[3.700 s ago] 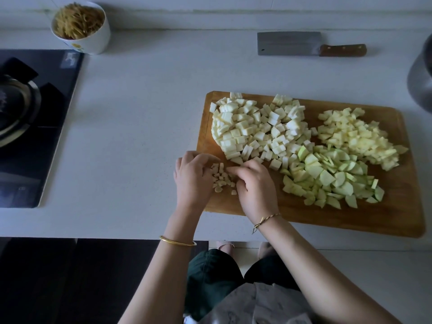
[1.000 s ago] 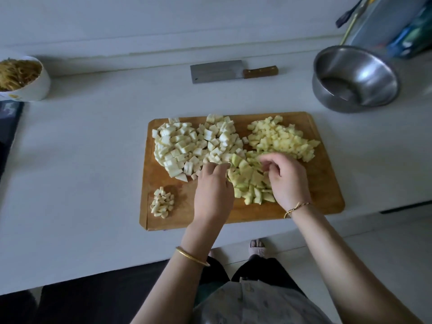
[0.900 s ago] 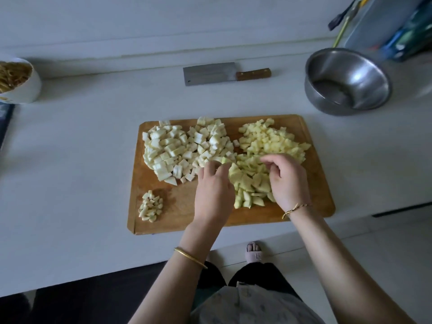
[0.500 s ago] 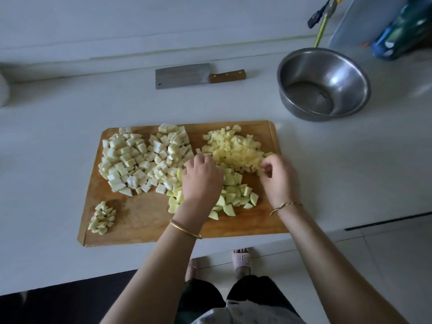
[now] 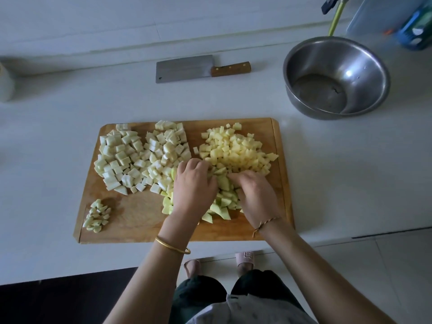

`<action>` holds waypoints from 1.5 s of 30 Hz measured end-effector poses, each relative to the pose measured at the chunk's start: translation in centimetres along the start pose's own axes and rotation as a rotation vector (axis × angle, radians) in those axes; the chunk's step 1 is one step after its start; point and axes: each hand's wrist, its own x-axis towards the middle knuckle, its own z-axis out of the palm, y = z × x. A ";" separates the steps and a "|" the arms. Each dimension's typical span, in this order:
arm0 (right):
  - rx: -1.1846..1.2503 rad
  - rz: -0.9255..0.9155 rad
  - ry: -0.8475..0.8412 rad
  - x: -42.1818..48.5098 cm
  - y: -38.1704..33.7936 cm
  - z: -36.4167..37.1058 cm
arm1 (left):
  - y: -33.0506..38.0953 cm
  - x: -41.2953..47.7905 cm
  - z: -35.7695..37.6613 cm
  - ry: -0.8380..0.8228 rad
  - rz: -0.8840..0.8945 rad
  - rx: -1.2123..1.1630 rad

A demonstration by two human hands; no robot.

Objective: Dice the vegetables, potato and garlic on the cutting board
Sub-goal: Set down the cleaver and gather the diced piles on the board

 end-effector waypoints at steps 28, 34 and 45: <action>0.059 0.018 -0.026 0.6 0.2 0.9 | 0.5 0.0 -1.1 -0.123 -0.076 -0.020; 0.022 0.025 -0.011 0.6 -0.1 1.1 | 1.0 0.5 -0.8 -0.207 -0.066 0.149; 0.024 0.121 -0.078 1.3 -0.4 0.4 | 0.6 0.2 -0.5 -0.189 -0.016 0.143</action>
